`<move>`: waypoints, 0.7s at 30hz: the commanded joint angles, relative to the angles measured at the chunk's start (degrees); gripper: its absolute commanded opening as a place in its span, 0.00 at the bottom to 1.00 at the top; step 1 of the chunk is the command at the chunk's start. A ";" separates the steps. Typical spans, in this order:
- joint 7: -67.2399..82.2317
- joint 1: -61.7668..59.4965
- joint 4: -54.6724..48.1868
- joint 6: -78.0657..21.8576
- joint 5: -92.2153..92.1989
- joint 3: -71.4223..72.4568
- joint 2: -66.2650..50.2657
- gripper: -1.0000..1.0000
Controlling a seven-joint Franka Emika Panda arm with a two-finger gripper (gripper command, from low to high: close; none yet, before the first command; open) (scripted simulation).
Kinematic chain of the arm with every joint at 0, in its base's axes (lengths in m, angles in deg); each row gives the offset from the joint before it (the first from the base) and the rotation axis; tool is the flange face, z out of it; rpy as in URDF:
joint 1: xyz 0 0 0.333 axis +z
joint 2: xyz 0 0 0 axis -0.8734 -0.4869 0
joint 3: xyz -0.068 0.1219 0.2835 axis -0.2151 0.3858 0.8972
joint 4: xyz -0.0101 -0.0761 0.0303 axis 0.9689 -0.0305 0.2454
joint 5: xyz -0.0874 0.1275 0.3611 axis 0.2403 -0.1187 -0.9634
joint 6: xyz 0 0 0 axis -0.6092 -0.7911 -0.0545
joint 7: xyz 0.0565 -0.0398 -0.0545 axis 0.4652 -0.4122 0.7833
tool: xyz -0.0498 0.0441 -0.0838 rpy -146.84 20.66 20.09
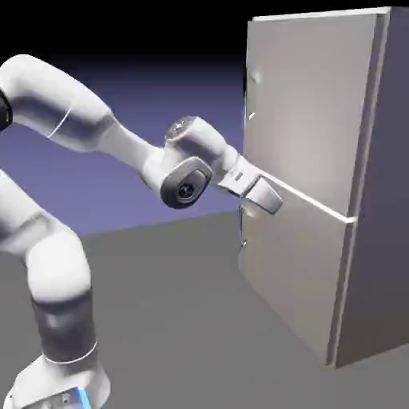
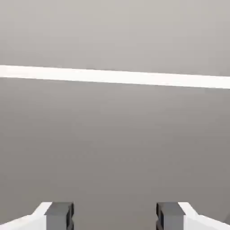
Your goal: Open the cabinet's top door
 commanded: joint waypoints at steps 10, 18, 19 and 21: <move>-24.93 -10.35 -7.80 2.45 -23.05 14.49 5.22 0.50; -44.86 -18.64 -14.04 4.41 -41.50 26.08 9.39 0.50; -47.36 -19.67 -14.82 4.65 -43.80 27.53 9.91 0.50; -52.34 -21.74 -16.38 5.14 -48.41 30.43 10.96 0.50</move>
